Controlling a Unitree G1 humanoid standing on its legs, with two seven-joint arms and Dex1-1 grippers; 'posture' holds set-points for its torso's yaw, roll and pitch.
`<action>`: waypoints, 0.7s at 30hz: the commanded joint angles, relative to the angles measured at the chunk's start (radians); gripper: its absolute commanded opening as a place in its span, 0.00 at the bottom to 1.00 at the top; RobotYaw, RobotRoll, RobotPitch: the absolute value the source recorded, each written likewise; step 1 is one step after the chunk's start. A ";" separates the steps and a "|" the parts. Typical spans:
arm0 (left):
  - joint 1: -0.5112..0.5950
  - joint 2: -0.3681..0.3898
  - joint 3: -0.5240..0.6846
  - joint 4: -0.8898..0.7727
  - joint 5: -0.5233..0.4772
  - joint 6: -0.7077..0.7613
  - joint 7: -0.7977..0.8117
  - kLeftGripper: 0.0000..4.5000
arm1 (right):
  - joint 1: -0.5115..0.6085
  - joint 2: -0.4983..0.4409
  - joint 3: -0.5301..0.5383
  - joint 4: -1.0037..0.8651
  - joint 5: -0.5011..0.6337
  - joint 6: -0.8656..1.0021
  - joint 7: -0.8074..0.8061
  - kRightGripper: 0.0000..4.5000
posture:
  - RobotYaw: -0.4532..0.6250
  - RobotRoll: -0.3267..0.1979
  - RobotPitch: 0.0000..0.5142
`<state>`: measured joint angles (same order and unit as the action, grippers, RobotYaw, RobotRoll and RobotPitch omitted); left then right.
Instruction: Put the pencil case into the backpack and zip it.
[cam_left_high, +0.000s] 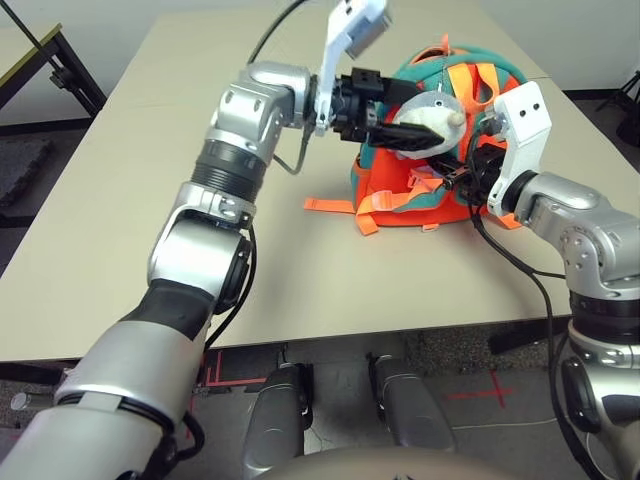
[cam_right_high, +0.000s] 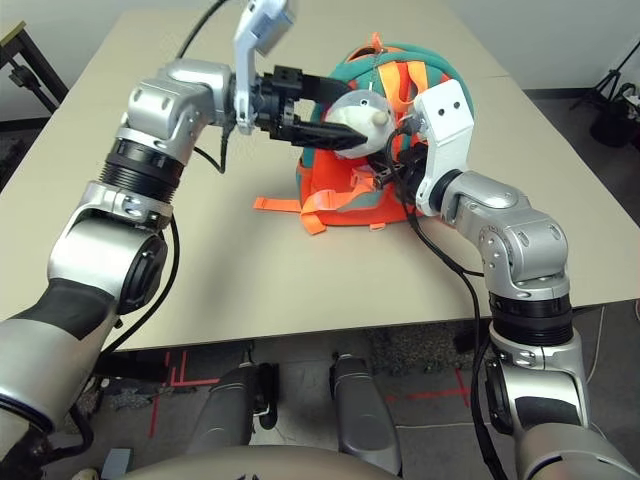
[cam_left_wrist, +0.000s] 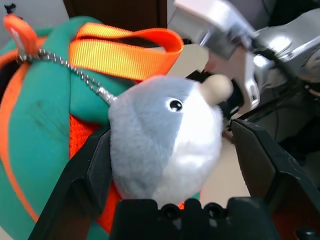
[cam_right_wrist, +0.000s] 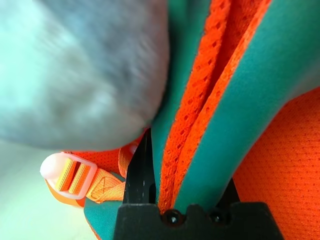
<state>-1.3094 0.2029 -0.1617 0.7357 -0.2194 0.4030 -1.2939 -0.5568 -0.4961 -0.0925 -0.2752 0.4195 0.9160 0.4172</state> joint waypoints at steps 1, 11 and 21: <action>-0.011 -0.007 -0.013 0.037 0.026 -0.028 0.003 1.00 | 0.010 0.003 0.002 -0.008 -0.003 0.001 -0.007 0.09 | 0.19 0.62 0.23; -0.019 0.017 0.005 0.051 0.030 -0.033 0.006 0.45 | 0.007 0.006 0.003 -0.003 -0.004 -0.002 -0.006 0.09 | 0.20 0.62 0.24; -0.025 0.111 0.033 -0.008 0.005 0.027 -0.045 0.08 | 0.004 0.013 0.009 0.006 -0.007 -0.009 -0.003 0.09 | 0.21 0.62 0.24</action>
<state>-1.3245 0.2881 -0.1366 0.7496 -0.2097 0.4133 -1.3152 -0.5568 -0.4862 -0.0890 -0.2752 0.4183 0.9137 0.4175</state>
